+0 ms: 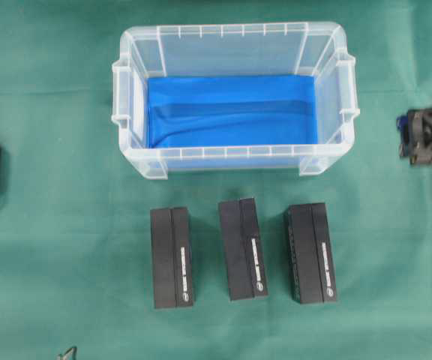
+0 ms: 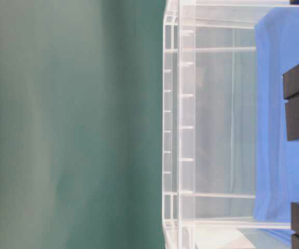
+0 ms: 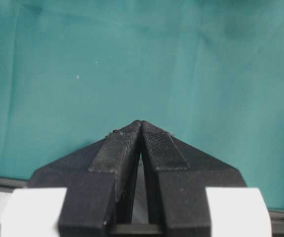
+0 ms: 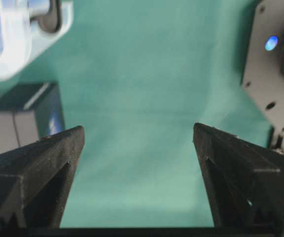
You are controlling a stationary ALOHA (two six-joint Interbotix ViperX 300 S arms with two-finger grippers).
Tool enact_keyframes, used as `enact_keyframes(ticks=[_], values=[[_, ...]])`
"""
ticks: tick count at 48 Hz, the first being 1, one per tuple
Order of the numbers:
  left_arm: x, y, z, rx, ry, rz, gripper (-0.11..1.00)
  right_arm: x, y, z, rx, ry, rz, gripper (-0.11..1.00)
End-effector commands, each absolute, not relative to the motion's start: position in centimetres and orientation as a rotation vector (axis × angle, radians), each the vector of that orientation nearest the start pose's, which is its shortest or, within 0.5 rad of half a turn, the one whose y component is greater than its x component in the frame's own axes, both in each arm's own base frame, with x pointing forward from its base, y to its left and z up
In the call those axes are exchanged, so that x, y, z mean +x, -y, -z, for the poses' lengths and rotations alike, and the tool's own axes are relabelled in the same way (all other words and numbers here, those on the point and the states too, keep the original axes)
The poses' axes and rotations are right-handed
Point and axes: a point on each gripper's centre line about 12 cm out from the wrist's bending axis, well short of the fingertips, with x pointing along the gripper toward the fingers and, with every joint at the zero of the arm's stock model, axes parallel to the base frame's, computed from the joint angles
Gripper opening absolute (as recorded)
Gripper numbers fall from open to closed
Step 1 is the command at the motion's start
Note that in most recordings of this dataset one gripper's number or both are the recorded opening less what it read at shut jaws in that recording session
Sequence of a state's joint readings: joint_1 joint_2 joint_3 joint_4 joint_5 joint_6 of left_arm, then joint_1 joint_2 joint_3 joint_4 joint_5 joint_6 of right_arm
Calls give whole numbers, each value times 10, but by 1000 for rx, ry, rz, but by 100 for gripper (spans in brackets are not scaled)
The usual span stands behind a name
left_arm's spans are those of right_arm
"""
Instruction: Take the box out of the case with the right arm.
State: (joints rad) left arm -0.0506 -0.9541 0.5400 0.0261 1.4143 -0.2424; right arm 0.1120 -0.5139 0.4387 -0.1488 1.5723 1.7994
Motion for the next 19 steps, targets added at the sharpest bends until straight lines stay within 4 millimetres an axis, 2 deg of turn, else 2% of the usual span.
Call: enact_keyframes(ticks=[1, 11, 19], values=[[131, 4, -373, -177, -990, -95, 0, 209, 11, -327, 1247, -960, 1290, 85], [131, 4, -373, -178, -992, -96, 0, 209, 41, -326, 1236, -953, 1282, 85], [131, 4, -373, -178, -992, -96, 0, 209, 49, -326, 1241, -942, 1281, 85]])
